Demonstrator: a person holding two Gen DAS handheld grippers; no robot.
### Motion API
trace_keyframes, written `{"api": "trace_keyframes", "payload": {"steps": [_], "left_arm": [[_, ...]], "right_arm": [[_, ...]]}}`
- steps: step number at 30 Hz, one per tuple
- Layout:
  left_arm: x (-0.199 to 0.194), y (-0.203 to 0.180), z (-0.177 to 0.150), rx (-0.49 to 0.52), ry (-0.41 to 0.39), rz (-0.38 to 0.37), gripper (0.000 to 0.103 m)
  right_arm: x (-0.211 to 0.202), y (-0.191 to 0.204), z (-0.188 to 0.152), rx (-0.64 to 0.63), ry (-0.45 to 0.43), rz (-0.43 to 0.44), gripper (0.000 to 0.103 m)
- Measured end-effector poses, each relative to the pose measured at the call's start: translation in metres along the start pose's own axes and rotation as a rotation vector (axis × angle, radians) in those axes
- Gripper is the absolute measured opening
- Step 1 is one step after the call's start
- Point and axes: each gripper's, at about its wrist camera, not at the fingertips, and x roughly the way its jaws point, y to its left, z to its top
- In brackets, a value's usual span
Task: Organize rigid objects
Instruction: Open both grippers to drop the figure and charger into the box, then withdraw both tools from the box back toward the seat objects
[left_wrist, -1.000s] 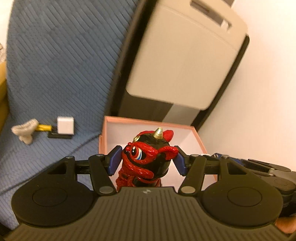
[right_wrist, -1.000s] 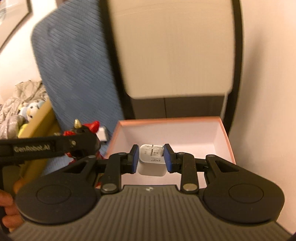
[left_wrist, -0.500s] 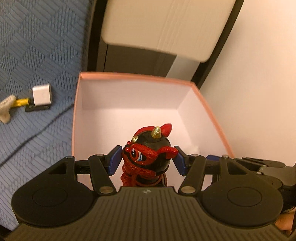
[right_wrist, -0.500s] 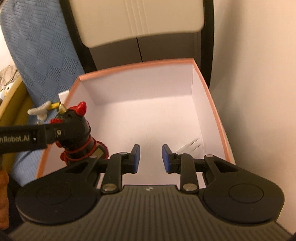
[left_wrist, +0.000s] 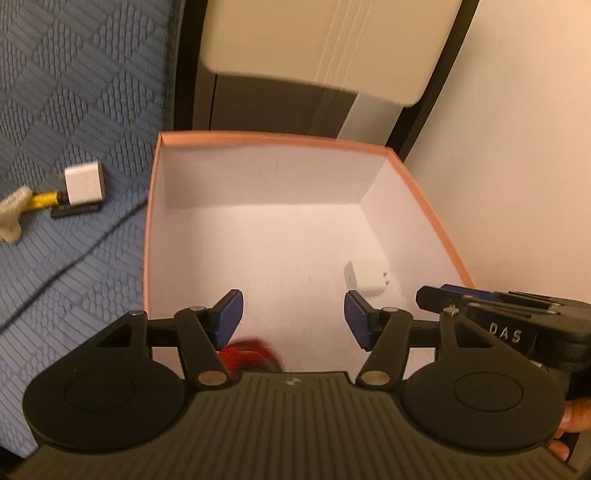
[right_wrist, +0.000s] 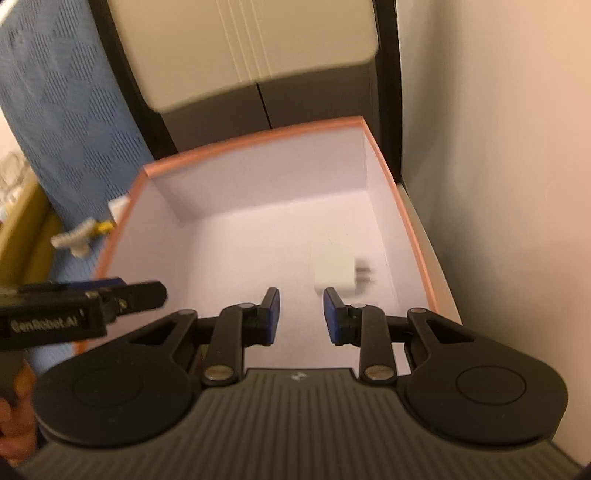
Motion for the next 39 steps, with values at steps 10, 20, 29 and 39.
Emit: {"api": "trace_keyframes", "payload": {"steps": [10,20,29,39], "left_arm": [[-0.079,0.005,0.023,0.048,-0.192,-0.005,0.067],[-0.146,0.03,0.026,0.049,-0.322,-0.028,0.067],[-0.177,0.076,0.009,0.023,-0.37,-0.007,0.067],[-0.195,0.118,-0.013,0.051,-0.436,0.068,0.067]], "right_arm": [[-0.048,0.036,0.029,-0.025,-0.14,0.022,0.03],[-0.085,0.081,0.033,-0.055,-0.225,0.058,0.031],[-0.098,0.126,0.017,-0.091,-0.253,0.074,0.031],[-0.083,0.179,-0.008,-0.135,-0.236,0.081,0.031]]}}
